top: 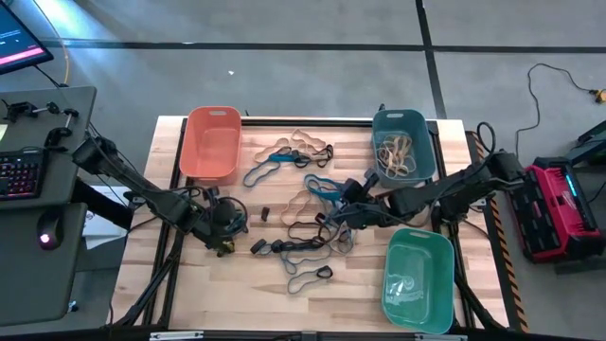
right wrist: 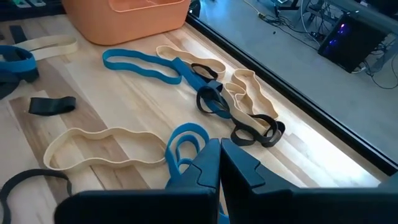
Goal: Sort rubber bands into baskets
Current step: Put the white rubber band into the blue bin
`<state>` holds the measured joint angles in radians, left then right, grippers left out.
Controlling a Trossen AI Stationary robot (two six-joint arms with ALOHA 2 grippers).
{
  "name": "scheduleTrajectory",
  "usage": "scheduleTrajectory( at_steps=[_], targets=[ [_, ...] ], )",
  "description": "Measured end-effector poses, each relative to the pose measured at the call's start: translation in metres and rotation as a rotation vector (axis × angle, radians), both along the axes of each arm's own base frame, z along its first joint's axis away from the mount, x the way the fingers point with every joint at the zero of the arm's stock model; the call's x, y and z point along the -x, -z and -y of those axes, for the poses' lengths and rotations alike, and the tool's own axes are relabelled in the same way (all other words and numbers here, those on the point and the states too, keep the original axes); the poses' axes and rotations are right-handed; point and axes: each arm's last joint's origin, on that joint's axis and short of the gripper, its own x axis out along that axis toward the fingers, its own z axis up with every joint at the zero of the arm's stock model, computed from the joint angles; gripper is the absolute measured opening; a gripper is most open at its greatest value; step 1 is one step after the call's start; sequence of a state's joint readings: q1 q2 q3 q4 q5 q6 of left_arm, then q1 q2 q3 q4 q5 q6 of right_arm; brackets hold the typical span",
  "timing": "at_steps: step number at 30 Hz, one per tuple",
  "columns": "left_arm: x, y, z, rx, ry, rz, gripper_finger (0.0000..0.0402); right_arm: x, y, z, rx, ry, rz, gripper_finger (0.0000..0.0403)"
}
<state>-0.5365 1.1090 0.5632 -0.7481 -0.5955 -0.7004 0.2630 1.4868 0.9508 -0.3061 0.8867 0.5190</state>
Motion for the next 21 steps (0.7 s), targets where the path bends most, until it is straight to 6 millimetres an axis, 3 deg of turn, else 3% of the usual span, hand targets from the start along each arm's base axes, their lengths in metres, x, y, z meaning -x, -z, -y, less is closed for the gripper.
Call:
scheduleTrajectory(
  at_steps=[10,15,21],
  targets=[
    [-0.006,0.001,-0.01,-0.053,-0.006,-0.007,0.0077,-0.001,-0.001,-0.003,-0.004,-0.009,0.017,0.0],
    [-0.006,0.011,-0.021,-0.043,-0.046,-0.029,0.0064,-0.001,-0.001,-0.003,-0.003,-0.009,0.018,0.0],
    [-0.011,0.019,-0.018,0.059,0.054,-0.017,0.0025,-0.001,-0.001,-0.003,-0.003,-0.009,0.018,0.0]
  ],
)
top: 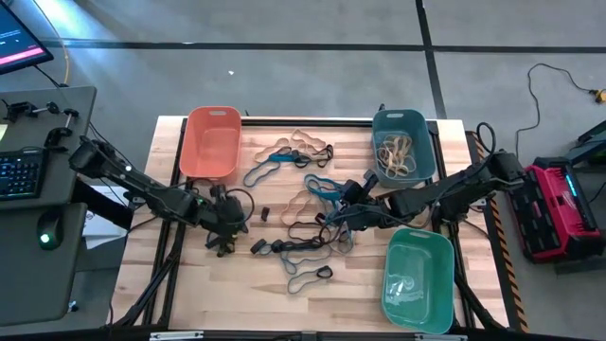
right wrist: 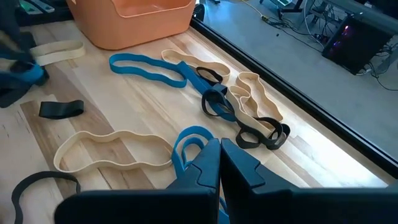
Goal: Sort rubber bands into baskets
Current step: Put the white rubber band into the blue bin
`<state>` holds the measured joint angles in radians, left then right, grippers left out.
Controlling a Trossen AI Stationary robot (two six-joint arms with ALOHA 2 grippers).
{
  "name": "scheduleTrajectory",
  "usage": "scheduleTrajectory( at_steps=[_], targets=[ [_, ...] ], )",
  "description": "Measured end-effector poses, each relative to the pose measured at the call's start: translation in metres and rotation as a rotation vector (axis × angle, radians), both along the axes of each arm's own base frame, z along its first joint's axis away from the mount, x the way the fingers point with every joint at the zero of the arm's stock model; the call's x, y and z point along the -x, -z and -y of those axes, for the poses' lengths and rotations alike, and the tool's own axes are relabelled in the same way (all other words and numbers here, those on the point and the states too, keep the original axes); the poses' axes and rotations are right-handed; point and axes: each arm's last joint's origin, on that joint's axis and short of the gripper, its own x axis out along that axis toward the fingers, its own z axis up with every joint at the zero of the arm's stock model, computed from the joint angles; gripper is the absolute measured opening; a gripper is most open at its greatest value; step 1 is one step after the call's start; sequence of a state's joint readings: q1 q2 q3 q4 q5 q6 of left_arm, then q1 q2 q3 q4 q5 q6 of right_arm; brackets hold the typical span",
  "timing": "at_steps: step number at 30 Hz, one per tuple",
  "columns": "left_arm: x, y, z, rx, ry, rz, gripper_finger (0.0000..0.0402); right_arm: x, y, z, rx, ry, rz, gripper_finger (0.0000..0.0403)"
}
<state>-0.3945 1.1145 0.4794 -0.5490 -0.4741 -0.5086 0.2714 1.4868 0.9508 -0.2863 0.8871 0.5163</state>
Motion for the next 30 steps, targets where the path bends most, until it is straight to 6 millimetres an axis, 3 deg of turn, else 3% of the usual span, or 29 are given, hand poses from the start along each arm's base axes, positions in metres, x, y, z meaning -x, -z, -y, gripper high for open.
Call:
scheduleTrajectory(
  at_steps=[6,12,21,30],
  targets=[
    [-0.01,-0.004,0.019,0.181,0.252,0.074,0.0002,0.0,0.0,0.0,0.0,0.0,0.0,0.0],
    [-0.008,-0.011,0.038,0.22,0.419,0.106,0.0002,0.0,0.0,0.0,0.0,0.0,0.0,0.0],
    [-0.002,-0.032,0.03,0.039,0.071,0.076,0.0018,0.0,0.0,0.0,-0.001,0.0,0.0,0.0],
    [0.004,-0.028,0.017,0.093,-0.15,0.004,0.0072,0.0,0.0,0.0,-0.006,-0.002,0.001,0.0]
  ],
)
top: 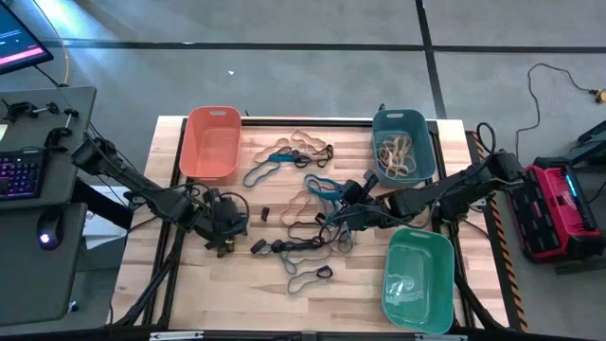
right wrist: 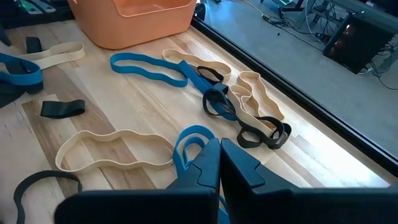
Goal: Sort rubber bands into baskets
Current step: Put the white rubber band into the blue bin
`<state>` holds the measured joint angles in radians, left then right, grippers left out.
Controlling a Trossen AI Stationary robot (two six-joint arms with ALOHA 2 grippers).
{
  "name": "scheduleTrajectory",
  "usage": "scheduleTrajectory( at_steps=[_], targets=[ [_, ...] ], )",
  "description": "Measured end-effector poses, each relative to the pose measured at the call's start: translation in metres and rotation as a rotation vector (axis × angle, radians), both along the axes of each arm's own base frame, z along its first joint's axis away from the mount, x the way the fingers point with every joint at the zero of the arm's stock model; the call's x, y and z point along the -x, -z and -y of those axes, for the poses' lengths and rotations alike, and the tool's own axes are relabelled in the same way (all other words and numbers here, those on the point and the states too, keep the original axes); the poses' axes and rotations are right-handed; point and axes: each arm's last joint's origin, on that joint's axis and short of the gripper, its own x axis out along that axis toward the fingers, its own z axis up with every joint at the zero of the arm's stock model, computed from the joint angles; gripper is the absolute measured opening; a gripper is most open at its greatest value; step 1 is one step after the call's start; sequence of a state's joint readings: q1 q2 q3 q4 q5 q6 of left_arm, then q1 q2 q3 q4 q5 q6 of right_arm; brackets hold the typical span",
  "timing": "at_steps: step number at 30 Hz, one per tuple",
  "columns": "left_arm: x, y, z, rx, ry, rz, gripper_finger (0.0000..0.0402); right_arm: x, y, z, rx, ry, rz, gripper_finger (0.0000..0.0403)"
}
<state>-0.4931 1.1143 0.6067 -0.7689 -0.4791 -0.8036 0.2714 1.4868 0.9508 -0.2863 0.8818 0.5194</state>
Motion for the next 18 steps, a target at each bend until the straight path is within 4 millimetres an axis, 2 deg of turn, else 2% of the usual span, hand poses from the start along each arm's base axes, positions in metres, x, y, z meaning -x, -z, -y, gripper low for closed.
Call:
scheduleTrajectory(
  at_steps=[7,13,18],
  targets=[
    [0.002,0.007,-0.011,0.093,-0.222,0.0,0.011,0.0,0.0,0.0,-0.001,-0.001,0.0,0.0],
    [0.012,0.028,-0.025,0.122,-0.354,-0.067,0.0113,0.0,0.0,0.0,-0.002,-0.001,0.0,0.0],
    [0.016,0.036,-0.031,0.108,-0.394,-0.078,0.0113,0.0,0.0,0.0,-0.002,-0.001,0.0,0.0]
  ],
)
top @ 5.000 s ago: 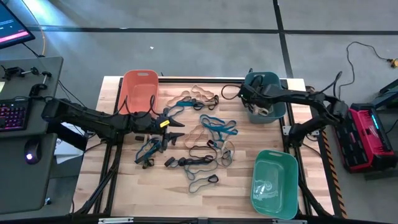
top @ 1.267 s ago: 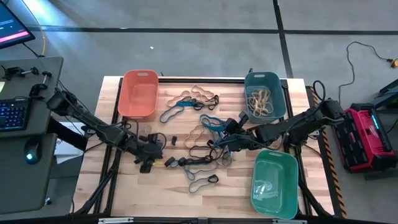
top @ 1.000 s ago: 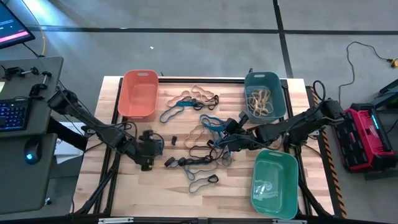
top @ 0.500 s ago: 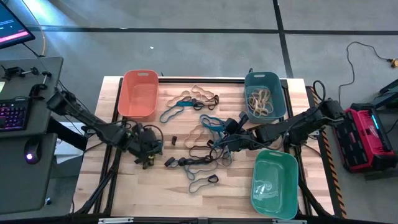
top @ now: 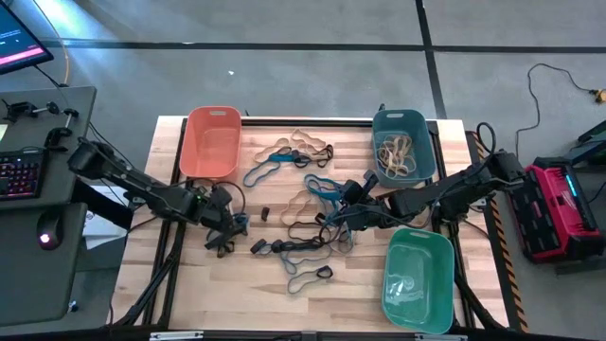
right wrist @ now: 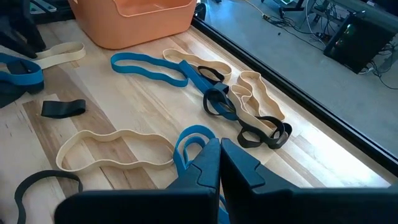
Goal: Sort rubber bands into baskets
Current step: Put the white rubber band into the blue bin
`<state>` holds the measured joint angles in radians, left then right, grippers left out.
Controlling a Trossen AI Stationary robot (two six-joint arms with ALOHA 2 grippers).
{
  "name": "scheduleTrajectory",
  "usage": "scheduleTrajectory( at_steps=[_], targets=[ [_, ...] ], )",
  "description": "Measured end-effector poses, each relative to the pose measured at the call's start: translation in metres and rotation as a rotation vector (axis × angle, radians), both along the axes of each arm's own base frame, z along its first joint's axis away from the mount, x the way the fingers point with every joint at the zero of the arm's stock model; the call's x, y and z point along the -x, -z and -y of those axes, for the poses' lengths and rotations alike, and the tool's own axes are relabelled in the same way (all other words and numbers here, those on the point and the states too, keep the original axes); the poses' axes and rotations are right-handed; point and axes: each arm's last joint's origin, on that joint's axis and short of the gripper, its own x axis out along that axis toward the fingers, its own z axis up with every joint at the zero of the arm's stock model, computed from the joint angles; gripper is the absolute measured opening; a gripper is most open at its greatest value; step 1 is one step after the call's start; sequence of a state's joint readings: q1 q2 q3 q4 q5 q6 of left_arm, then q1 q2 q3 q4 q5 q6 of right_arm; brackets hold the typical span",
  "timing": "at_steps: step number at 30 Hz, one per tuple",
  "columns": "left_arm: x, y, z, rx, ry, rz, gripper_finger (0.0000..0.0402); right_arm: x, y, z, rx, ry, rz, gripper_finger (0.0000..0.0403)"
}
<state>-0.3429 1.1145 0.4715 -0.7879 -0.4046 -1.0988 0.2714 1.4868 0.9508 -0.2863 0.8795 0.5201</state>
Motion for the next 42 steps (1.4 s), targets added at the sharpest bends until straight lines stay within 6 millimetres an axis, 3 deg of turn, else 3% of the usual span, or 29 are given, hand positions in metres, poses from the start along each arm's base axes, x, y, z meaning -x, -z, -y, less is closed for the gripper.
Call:
scheduleTrajectory(
  at_steps=[42],
  targets=[
    [-0.007,0.0,-0.013,0.048,0.018,-0.016,0.0113,0.0,0.0,0.0,-0.003,0.002,0.003,0.0]
  ],
)
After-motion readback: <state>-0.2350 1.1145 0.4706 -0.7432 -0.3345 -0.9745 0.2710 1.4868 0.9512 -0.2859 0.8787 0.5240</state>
